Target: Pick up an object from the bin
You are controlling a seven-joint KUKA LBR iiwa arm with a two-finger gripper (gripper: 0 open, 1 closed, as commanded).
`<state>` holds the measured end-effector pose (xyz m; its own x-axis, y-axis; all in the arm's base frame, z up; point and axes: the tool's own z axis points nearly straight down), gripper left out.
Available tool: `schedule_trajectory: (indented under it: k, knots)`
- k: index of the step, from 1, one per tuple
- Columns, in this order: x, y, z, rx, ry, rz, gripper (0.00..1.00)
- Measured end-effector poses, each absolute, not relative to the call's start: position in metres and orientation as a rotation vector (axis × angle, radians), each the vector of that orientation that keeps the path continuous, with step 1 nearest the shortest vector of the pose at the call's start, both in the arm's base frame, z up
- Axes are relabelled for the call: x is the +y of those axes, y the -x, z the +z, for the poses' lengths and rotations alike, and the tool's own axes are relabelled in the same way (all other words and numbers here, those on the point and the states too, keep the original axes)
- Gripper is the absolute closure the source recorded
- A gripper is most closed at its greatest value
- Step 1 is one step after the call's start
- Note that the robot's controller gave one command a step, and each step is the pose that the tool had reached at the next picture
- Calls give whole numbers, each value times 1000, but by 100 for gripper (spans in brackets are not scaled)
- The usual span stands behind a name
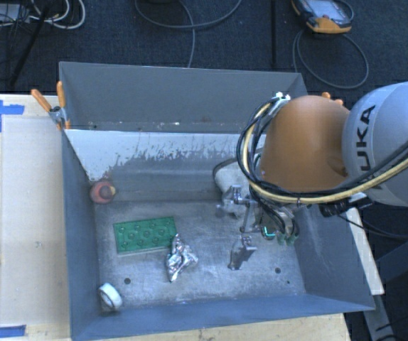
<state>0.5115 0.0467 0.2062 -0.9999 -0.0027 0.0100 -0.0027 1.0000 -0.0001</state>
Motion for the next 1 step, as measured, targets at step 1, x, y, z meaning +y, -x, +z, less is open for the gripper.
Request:
schedule_trajectory:
  k: [1]
  knots:
    - [140, -532, 73, -3150, -67, 1, 0]
